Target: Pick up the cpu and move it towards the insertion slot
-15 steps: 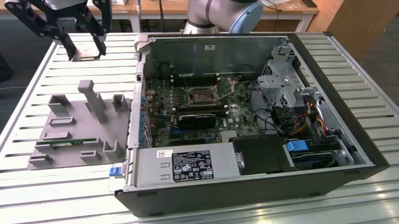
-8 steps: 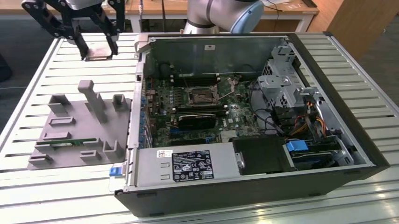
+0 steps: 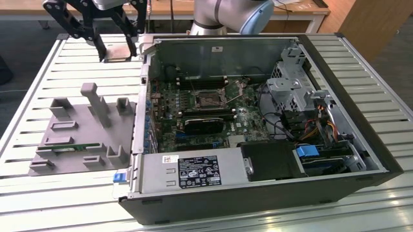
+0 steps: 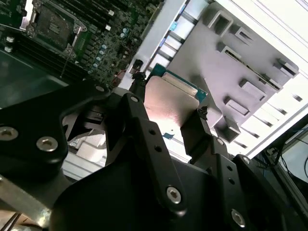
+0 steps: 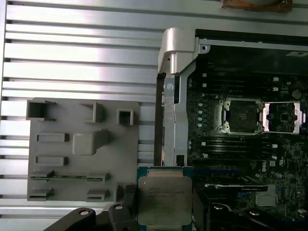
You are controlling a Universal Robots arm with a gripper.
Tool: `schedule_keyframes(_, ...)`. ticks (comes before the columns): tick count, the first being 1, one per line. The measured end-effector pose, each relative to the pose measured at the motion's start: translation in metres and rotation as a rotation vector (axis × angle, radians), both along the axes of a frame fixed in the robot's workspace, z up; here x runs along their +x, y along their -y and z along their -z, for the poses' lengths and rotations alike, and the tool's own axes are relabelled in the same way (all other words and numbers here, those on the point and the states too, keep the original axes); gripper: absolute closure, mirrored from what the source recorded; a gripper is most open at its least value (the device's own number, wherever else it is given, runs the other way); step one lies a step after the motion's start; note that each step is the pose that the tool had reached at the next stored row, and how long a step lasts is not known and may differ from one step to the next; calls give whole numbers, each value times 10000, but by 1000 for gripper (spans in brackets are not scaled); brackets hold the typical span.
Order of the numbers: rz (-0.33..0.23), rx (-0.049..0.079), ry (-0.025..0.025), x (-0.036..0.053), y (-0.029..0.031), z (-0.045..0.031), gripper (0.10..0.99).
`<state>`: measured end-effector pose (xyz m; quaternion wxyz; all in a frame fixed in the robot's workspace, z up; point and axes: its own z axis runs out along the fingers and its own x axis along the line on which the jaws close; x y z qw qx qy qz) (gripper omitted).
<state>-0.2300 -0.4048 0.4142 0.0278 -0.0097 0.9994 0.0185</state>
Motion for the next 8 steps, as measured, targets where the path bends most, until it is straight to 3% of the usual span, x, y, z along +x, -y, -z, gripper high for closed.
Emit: schedule_keyframes(8,0,0,-2,293,0,0,545)
